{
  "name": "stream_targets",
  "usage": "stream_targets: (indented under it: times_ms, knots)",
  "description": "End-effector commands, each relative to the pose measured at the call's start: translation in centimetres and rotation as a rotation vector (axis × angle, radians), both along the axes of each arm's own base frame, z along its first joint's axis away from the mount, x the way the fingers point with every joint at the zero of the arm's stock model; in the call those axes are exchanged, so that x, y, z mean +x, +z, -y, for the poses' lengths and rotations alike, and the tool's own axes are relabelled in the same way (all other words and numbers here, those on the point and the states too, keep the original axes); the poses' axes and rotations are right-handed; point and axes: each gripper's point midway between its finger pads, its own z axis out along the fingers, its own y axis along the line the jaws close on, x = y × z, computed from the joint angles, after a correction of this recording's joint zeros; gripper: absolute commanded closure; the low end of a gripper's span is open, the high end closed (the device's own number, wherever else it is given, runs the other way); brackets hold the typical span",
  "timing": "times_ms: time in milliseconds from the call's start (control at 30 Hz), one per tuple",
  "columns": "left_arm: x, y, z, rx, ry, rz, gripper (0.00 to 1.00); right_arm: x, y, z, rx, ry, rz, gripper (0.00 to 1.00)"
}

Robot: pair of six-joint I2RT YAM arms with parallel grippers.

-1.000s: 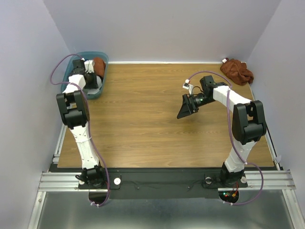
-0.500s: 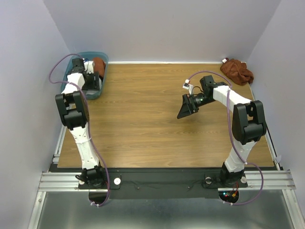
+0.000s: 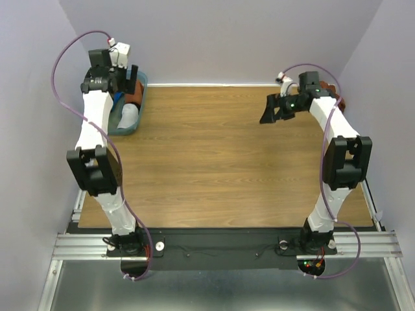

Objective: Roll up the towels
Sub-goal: Place the rolled towel into the container, then move the towel to the center of the board

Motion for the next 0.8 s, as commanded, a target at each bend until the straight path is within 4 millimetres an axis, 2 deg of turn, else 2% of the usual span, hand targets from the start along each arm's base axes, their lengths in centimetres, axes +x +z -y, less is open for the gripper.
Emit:
stream_targets:
  times_ms: [0,33,67,133,200,267,333,367,567,600,700,767]
  knots:
    - [-2.9,7.1,5.5,0.139,-0.127,0.188,0.01,9.1,0.1,10.9,-0.353,-0.418,0.165,0.00]
    - [-3.8,9.1,7.2,0.143,-0.155,0.248,0.01,11.0,0.1,12.4,-0.403,-0.456,0.191,0.00]
    - [-4.4,7.9,8.1,0.135,-0.171,0.227,0.01,12.1,0.0,13.7,-0.444,-0.491,0.205,0.00]
    - [-5.5,8.5,10.8,0.097,-0.230,0.243,0.01,14.5,-0.4,17.4,-0.537,-0.583,0.229,0.00]
    - [-6.3,7.9,12.7,0.020,-0.268,0.222,0.01,15.7,-0.5,20.6,-0.620,-0.640,0.252,0.00]
    - [-6.9,7.3,14.0,-0.048,-0.300,0.195,0.01,17.6,-1.4,22.6,-0.676,-0.673,0.287,0.00]
    - [-7.4,6.2,14.8,-0.079,-0.322,0.146,0.01,18.6,-2.3,25.0,-0.774,-0.695,0.316,0.00]
    - [-7.7,5.9,15.1,-0.103,-0.324,0.132,0.01,19.4,-3.4,26.1,-0.830,-0.719,0.334,0.00]
    - [-8.4,5.0,15.4,-0.133,-0.314,0.086,0.01,22.5,-6.0,29.6,-0.996,-0.771,0.433,0.00]
    - [-8.6,5.2,15.4,-0.130,-0.313,0.089,0.01,23.0,-6.9,30.1,-1.012,-0.781,0.429,0.00]
    - [-9.0,5.0,15.1,-0.118,-0.306,0.084,0.01,23.7,-8.0,30.2,-1.021,-0.774,0.436,0.00]
    - [-9.3,5.0,14.9,-0.111,-0.298,0.086,0.01,24.1,-9.5,30.7,-1.054,-0.771,0.443,0.00]
